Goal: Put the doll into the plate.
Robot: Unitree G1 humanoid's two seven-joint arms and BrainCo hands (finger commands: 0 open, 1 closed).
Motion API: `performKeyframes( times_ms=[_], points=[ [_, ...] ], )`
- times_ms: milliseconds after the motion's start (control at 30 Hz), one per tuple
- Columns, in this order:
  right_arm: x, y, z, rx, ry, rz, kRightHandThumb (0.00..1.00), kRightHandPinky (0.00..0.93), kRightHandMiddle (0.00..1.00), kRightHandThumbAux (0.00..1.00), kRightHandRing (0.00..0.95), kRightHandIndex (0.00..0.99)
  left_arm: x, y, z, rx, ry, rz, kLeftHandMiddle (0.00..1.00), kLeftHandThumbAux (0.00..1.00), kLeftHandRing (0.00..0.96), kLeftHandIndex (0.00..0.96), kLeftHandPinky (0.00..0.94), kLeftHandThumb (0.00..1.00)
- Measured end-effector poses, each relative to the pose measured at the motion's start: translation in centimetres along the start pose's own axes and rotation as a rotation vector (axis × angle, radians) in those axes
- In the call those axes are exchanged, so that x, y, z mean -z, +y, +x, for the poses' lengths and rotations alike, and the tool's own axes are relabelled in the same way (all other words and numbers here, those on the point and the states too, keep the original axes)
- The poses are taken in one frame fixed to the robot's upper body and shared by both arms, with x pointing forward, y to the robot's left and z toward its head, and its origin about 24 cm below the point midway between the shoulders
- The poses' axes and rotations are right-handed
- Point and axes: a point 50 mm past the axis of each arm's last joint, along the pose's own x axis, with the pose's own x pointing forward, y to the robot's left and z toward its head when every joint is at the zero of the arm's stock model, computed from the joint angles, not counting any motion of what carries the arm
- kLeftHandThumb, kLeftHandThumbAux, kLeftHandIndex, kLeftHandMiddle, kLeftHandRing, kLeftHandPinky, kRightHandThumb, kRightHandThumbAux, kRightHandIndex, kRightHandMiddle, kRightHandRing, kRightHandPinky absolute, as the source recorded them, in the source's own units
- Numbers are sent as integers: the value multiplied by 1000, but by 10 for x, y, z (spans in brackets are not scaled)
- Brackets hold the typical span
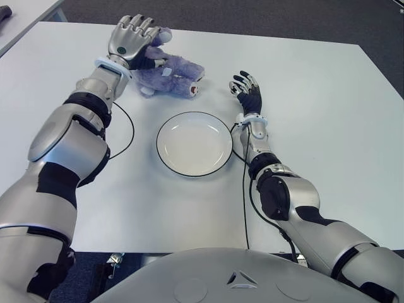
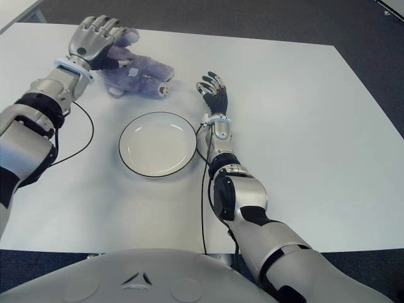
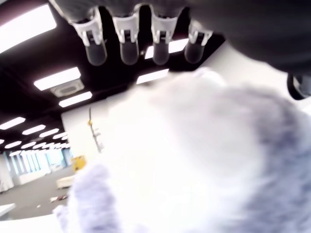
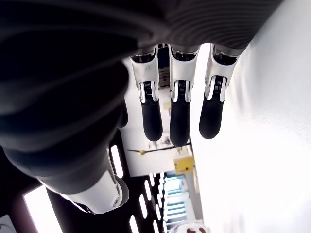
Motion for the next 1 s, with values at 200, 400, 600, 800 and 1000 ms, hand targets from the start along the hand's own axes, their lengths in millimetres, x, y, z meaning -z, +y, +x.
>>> performKeyframes(
  times_ms=[200,400,600,800,1000],
  points=[
    [0,0,0,1,0,1,404,273,257,849,263,188,8,5,3,31,35,7,0,127,0,0,0,283],
    [0,0,0,1,0,1,414,255,259,849,260,187,11,7,5,52,53,13,0,146,0,0,0,272],
    [0,0,0,1,0,1,416,274,261,843,265,183,13,6,5,80,70,20,0,153,0,0,0,266],
    [0,0,0,1,0,1,415,265,257,840,256,191,15,4,4,99,89,28,0,154,0,0,0,264],
    [0,0,0,1,0,1,433,285,263,840,267,200,15,2,3,124,102,32,0,146,0,0,0,254]
  ],
)
